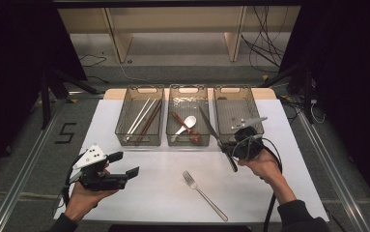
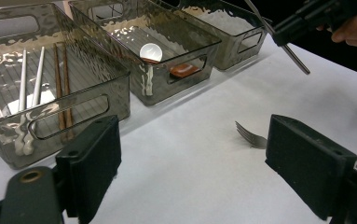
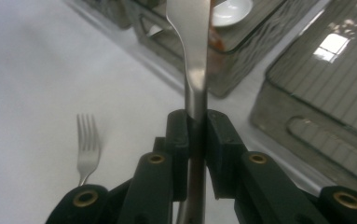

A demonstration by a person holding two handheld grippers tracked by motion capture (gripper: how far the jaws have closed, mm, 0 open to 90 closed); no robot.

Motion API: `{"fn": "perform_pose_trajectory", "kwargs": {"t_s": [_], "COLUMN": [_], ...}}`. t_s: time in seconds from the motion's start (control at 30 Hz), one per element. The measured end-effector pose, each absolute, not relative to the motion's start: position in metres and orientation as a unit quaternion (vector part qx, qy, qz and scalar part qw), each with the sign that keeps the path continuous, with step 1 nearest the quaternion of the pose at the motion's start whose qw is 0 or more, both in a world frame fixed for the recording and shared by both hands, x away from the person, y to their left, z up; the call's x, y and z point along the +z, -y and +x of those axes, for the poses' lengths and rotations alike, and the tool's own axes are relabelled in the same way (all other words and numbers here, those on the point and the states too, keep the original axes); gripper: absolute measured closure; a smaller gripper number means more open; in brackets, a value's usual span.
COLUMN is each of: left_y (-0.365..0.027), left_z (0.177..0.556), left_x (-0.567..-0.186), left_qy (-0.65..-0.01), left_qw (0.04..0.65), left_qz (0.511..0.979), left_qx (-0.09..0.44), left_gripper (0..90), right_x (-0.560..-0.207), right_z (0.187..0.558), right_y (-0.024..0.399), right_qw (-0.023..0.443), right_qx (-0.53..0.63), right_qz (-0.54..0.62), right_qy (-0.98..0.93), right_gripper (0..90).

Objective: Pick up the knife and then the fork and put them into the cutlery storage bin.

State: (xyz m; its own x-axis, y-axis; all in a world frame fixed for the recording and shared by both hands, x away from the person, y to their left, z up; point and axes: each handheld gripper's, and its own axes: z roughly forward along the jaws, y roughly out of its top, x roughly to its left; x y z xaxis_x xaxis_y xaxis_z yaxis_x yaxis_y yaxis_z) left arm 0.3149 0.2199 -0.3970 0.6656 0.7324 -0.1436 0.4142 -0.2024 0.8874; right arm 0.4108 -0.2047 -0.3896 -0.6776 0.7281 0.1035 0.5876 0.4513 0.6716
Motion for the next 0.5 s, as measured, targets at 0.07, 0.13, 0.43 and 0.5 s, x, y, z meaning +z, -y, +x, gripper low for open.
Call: {"fn": "perform_pose_trajectory", "kwargs": {"t_s": [0.07,0.13,0.43,0.5], "left_y": [-0.220,-0.220,-0.220,-0.220], "left_z": [0.315,0.315,0.315,0.315], "left_x": [-0.397,-0.397,-0.397,-0.397], "left_qy": [-0.378,-0.379,-0.378,-0.378], "left_qw": [0.508,0.508,0.510,0.510], "left_qz": [0.758,0.758,0.756,0.757], "left_qx": [0.157,0.156,0.157,0.156], "left_gripper": [17.5,17.5,17.1,17.1], "right_x": [-0.387,-0.384,-0.373,-0.370], "right_z": [0.417,0.422,0.446,0.451], "right_y": [0.208,0.211,0.225,0.226], "right_qw": [0.104,0.108,0.123,0.126], "right_qx": [0.357,0.359,0.377,0.374], "right_qz": [0.398,0.406,0.445,0.450], "right_qy": [-0.839,-0.833,-0.803,-0.801], "right_gripper": [80.7,80.7,80.7,80.7]}}
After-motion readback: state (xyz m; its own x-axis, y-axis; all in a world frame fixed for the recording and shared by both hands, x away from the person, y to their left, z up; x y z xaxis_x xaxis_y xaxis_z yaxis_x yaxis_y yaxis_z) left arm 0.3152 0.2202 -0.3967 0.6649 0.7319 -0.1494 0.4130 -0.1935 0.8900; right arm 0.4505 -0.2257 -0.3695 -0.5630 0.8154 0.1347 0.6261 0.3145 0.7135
